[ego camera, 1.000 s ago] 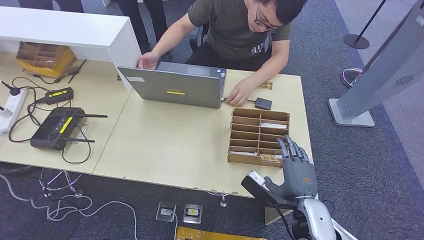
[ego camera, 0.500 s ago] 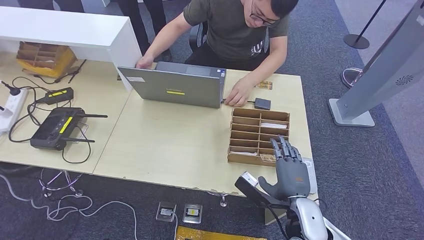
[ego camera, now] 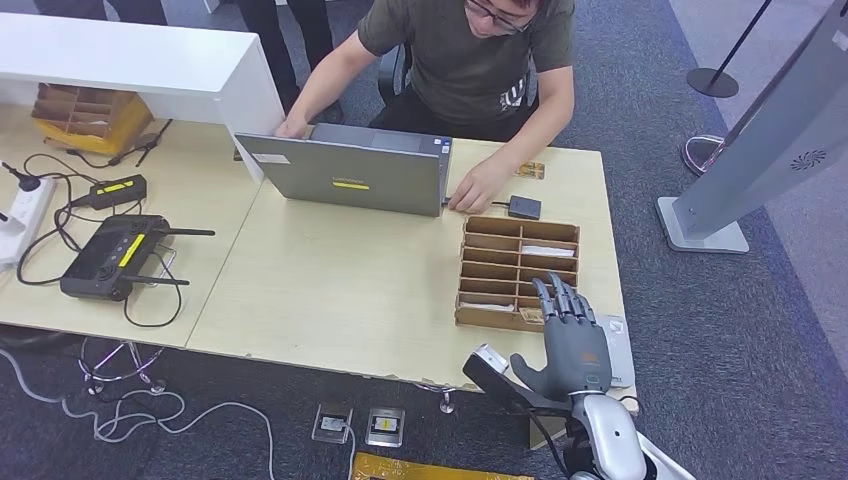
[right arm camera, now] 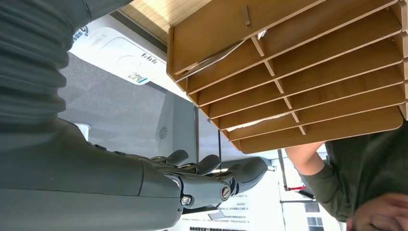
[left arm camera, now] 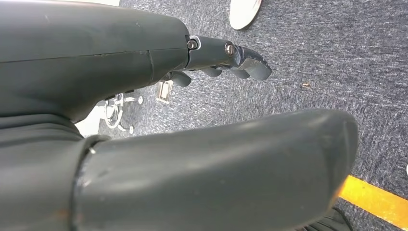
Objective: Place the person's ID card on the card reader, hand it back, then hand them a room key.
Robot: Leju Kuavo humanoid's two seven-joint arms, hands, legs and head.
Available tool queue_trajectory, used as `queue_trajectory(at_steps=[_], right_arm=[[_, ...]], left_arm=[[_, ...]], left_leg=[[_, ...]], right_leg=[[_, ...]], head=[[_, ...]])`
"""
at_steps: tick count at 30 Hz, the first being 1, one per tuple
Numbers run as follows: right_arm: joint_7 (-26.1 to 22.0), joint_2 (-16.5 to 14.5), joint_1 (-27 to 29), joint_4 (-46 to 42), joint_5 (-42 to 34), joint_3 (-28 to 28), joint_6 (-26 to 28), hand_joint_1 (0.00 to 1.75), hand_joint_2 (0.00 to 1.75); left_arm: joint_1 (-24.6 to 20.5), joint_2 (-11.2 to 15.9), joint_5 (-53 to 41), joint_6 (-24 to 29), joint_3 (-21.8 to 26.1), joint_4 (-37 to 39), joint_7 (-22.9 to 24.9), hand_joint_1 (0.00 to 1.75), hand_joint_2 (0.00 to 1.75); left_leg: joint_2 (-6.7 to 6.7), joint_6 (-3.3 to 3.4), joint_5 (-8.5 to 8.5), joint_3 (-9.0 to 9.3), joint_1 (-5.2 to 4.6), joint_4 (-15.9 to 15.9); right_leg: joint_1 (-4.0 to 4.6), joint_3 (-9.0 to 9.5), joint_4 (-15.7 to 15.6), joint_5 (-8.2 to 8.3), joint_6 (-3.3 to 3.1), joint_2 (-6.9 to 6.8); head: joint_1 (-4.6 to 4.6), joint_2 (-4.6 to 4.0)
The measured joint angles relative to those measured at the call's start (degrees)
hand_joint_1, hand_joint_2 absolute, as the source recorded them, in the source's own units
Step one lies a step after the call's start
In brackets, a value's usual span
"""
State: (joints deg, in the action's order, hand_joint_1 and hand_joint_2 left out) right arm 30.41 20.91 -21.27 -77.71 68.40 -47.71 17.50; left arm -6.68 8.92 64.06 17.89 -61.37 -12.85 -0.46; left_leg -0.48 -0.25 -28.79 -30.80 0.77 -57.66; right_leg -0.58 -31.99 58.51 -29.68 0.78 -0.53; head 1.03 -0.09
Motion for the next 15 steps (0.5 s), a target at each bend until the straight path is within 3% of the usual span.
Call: queue_trajectory(at_steps=[15], right_arm=[[0.0, 0.1, 0.4, 1.3, -1.1, 0.0, 1.0, 0.00, 1.75]], left_arm=[[0.0, -0.3, -0.5, 0.4, 0.0, 0.0, 0.0, 0.00, 0.00]], left_leg=[[0.01, 0.00, 0.00, 0.02, 0.00, 0.0]], right_leg=[[0.00, -0.01, 0.0, 0.00, 0.00, 0.01]], head=[[0.00, 0.00]])
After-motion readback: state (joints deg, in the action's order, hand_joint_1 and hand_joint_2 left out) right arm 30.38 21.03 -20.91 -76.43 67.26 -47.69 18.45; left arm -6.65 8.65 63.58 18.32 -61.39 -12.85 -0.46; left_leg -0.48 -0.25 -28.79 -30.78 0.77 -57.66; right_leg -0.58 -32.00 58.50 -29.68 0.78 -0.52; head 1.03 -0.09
